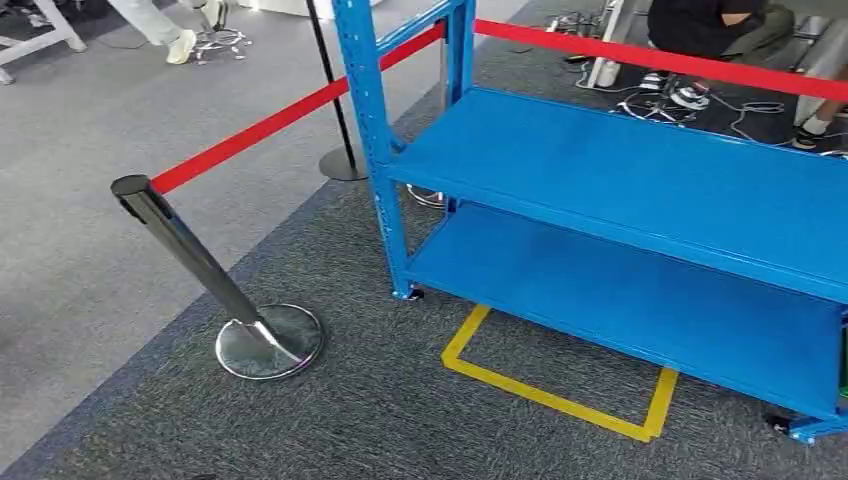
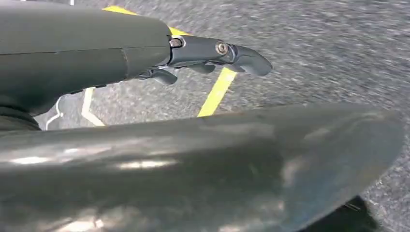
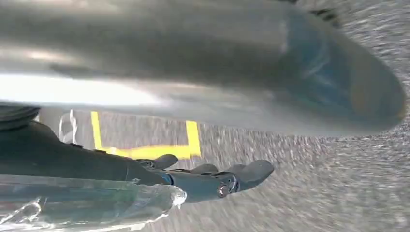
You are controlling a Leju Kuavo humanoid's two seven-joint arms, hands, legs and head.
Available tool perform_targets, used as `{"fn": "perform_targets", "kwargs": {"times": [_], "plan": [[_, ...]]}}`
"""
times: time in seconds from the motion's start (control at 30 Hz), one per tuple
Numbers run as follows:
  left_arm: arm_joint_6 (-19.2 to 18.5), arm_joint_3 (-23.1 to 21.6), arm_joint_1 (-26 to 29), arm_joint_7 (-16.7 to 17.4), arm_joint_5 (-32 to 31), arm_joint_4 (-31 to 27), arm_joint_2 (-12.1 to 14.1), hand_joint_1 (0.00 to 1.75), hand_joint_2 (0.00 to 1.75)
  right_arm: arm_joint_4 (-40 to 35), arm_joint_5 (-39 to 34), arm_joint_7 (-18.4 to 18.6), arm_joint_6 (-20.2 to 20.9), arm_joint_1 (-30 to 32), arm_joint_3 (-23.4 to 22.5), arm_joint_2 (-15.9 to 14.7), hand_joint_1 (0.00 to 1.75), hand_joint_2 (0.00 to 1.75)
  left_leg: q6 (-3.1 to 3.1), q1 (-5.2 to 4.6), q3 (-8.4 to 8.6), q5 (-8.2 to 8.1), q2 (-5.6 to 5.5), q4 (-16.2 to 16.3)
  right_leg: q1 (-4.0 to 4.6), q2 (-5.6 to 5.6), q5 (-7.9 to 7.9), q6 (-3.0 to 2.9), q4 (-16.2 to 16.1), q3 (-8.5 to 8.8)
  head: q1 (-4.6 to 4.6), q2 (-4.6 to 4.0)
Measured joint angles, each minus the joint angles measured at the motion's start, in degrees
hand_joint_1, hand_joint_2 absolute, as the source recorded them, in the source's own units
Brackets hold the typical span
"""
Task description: Take the parts from the cabinet and place them on the table.
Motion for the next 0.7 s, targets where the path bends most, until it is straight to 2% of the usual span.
{"fn": "perform_targets", "kwargs": {"times": [0.1, 0.13, 0.17, 0.2, 0.23, 0.27, 0.3, 0.33, 0.37, 0.4, 0.43, 0.47, 0.5, 0.53, 0.57, 0.67, 0.7], "plan": [[0.0, 0.0, 0.0, 0.0, 0.0, 0.0, 0.0, 0.00, 0.00, 0.0, 0.0, 0.0, 0.0, 0.0, 0.0, 0.0, 0.00, 0.00, 0.00, 0.00, 0.00, 0.00, 0.00, 0.0, 0.00, 0.00, 0.00, 0.00, 0.0, 0.00, 0.00, 0.00], [0.0, 0.0, 0.0, 0.0, 0.0, 0.0, 0.0, 0.00, 0.00, 0.0, -0.3, -0.3, 0.1, 0.0, -0.2, 0.0, 0.00, 0.00, 0.06, -0.03, 0.04, -0.10, -0.32, -0.3, 0.10, 0.09, -0.01, 0.05, 0.0, -0.03, 0.00, 0.00], [0.0, 0.0, 0.0, -0.1, 0.1, 0.0, -0.1, 0.00, 0.00, 0.0, -2.1, -1.0, 1.0, -0.4, -1.4, 0.2, 0.00, 0.00, 0.36, 0.35, 0.58, -0.61, -0.47, -2.0, 0.39, 0.84, -0.09, 0.35, 0.5, -0.41, -0.04, 0.00], [0.0, 0.1, -0.2, -0.3, 0.5, 0.0, -0.3, 0.00, 0.00, 0.0, -7.1, -3.1, 3.2, -0.5, -4.9, 0.5, 0.00, 0.00, 0.80, -0.13, 0.40, -0.60, 0.65, -1.6, -0.09, 2.24, 0.59, 1.46, -0.3, -0.97, -0.04, 0.00], [0.0, 0.2, -0.3, -0.5, 0.6, 0.0, -0.6, 0.00, 0.00, 0.0, -8.5, -4.5, 3.6, -0.4, -8.3, 1.0, 0.00, 0.00, 2.03, 0.17, 0.56, -0.03, 2.59, -2.3, 0.29, -2.23, -0.92, 2.08, 1.5, -2.05, 0.40, 0.00], [0.2, 0.2, -0.2, -0.5, 0.6, 0.0, -0.6, 0.00, 0.00, 0.0, -8.6, -4.6, 3.6, -0.7, -9.1, 1.2, 0.00, 0.00, 2.37, 0.03, 0.57, -0.10, 3.38, -2.3, 0.27, -4.50, -3.32, 2.31, 4.9, -3.69, 0.79, 0.00], [0.2, 0.2, 0.1, -0.5, 0.6, 0.0, -0.7, 0.00, 0.00, 0.0, -8.6, -4.7, 3.7, -1.0, -9.5, 1.3, 0.00, 0.00, 2.44, -0.14, 0.58, -0.14, 4.42, -2.3, 0.19, -5.53, -6.01, 2.47, 9.9, -6.00, 0.83, 0.00], [0.3, 0.3, 0.2, -0.5, 0.6, 0.0, -0.7, 0.00, 0.00, 0.0, -8.6, -4.8, 3.7, -1.2, -10.0, 1.4, 0.00, 0.00, 2.47, -0.24, 0.54, -0.17, 5.39, -2.3, 0.17, -5.89, -8.07, 2.60, 14.6, -8.12, 0.79, 0.00], [0.3, 0.3, 0.3, -0.5, 0.6, 0.0, -0.7, 0.00, 0.00, 0.0, -8.5, -4.9, 3.7, -1.3, -10.4, 1.4, 0.00, 0.00, 2.52, -0.30, 0.55, -0.21, 6.42, -2.3, 0.17, -5.99, -8.97, 2.75, 17.8, -9.44, 0.79, 0.00], [0.3, 0.3, 0.3, -0.5, 0.6, 0.0, -0.8, 0.00, 0.00, 0.0, -8.5, -4.9, 3.7, -1.2, -10.9, 1.4, 0.00, 0.00, 2.52, -0.30, 0.59, -0.23, 7.14, -2.3, 0.17, -6.01, -8.30, 2.81, 17.7, -9.13, 0.79, 0.00], [0.4, 0.3, 0.2, -0.5, 0.6, 0.0, -0.9, 0.00, 0.00, 0.0, -8.3, -4.9, 3.7, -1.1, -11.1, 1.4, 0.00, 0.00, 2.45, -0.30, 0.70, -0.30, 7.82, -2.3, 0.17, -6.10, -6.60, 2.83, 15.2, -7.47, 0.83, 0.00], [0.4, 0.3, 0.1, -0.5, 0.6, 0.0, -1.0, 0.00, 0.00, 0.0, -8.2, -4.9, 3.8, -1.0, -11.4, 1.4, 0.00, 0.00, 2.30, -0.27, 0.91, -0.42, 8.56, -2.3, 0.17, -6.73, -4.06, 2.76, 9.8, -4.39, 0.81, 0.00], [0.4, 0.3, 0.1, -0.5, 0.6, 0.0, -1.1, 0.00, 0.00, 0.0, -8.1, -4.9, 3.9, -1.0, -11.6, 1.4, 0.00, 0.00, 2.03, -0.24, 1.20, -0.59, 9.20, -2.2, 0.18, -8.41, -1.88, 2.67, 3.9, -0.98, 0.83, 0.00], [0.4, 0.3, 0.1, -0.5, 0.6, 0.0, -1.0, 0.00, 0.00, 0.0, -8.1, -4.9, 4.0, -1.2, -11.7, 1.5, 0.00, 0.00, 1.68, -0.51, 1.44, -0.80, 9.76, -2.1, 0.39, -11.26, -1.77, 2.52, 0.2, 0.95, 0.90, 0.00], [0.5, 0.4, 0.1, -0.5, 0.6, 0.0, -1.0, 0.00, 0.00, 0.0, -8.1, -4.8, 4.1, -1.4, -11.8, 1.6, 0.00, 0.00, 1.21, -0.90, 1.51, -1.15, 10.23, -1.9, 0.33, -10.56, -1.44, 1.83, 0.1, 1.23, 0.79, 0.00], [0.5, 0.4, -0.2, -0.3, 0.6, 0.0, -1.1, 0.00, 0.00, 0.0, -7.9, -4.3, 4.1, -1.3, -12.1, 1.6, 0.00, 0.00, 0.48, -0.79, 2.06, -0.91, 11.82, -2.3, 0.62, -8.50, -1.33, 0.79, 0.3, 0.18, 0.76, 0.00], [0.5, 0.4, -0.2, -0.2, 0.8, 0.0, -1.0, 0.00, 0.00, 0.0, -7.6, -3.7, 4.0, -1.3, -12.1, 1.6, 0.00, 0.00, -0.03, -0.71, 2.07, -1.27, 11.86, -2.3, 0.24, -7.79, -1.00, 0.26, 0.0, 0.75, 0.76, 0.00]]}}
